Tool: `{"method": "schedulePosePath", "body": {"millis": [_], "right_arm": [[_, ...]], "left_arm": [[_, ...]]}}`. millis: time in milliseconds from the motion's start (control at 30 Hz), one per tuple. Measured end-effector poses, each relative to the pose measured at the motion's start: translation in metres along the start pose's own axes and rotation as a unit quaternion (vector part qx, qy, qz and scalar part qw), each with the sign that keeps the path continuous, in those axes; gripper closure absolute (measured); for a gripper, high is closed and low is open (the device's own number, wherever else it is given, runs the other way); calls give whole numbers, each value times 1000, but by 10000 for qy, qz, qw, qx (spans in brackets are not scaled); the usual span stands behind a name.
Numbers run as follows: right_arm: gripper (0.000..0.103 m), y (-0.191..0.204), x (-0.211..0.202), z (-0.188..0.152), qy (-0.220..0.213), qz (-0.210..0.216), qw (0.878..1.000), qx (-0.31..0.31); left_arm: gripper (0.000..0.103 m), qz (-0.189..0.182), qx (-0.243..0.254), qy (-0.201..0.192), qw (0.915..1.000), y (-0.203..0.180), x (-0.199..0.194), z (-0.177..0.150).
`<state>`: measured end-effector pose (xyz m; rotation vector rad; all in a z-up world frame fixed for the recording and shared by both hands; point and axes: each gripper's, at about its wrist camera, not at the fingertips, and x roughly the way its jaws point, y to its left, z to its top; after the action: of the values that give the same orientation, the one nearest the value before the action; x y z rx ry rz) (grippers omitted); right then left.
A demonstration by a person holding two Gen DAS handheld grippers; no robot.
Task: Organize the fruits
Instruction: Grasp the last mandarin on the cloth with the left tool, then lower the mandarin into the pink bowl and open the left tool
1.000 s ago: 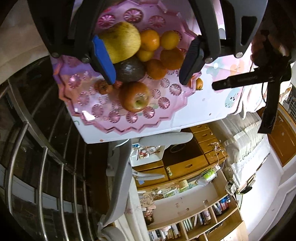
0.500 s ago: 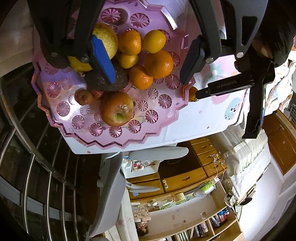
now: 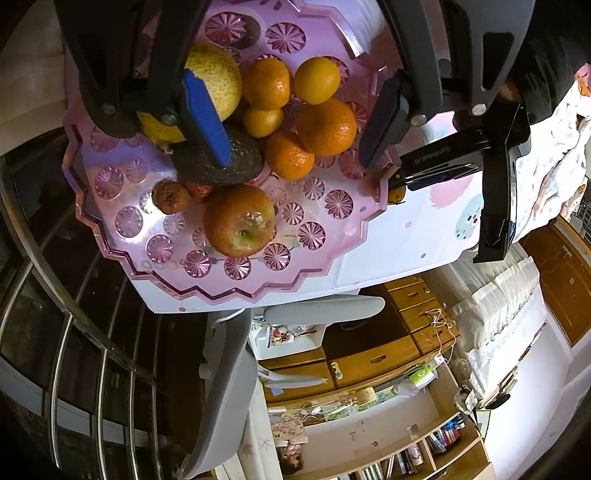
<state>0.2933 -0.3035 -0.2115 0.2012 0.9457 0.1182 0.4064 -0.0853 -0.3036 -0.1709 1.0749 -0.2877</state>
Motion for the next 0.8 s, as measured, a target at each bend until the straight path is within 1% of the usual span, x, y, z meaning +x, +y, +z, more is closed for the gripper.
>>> {"method": "schedulePosePath", "body": {"millis": [33,167,200,333,467,600,667,800], "right_arm": [[30,-1,-1,0,-6,-6,10000,12],[30,-4,-4,-2,-28,-10,10000,59],[30,-4,-5,-2,-33,-13,10000,64],[30,-6,-11,-5,-75,-4,9999,90],[30,-9,-17,-7,-126,-2,9999,110],[30,-11,-23,-9,-172,5,9998,133],[30,-12,-26,-11,-193,18,9997,135],[30,-17,-32,-14,-222,45,9997,137]], "left_arm": [[55,-21,6,-7,10000,-1,0,0],[66,-111,59,-14,9999,-6,0,-1],[66,-58,88,-25,9999,-7,-1,-2],[67,23,85,-34,10000,-9,-4,-1],[67,100,97,-161,9998,-11,-16,1],[67,122,87,-408,9991,-14,-35,2],[67,117,121,-598,9981,-18,-45,1],[67,46,217,-834,9963,-32,-61,0]]}}
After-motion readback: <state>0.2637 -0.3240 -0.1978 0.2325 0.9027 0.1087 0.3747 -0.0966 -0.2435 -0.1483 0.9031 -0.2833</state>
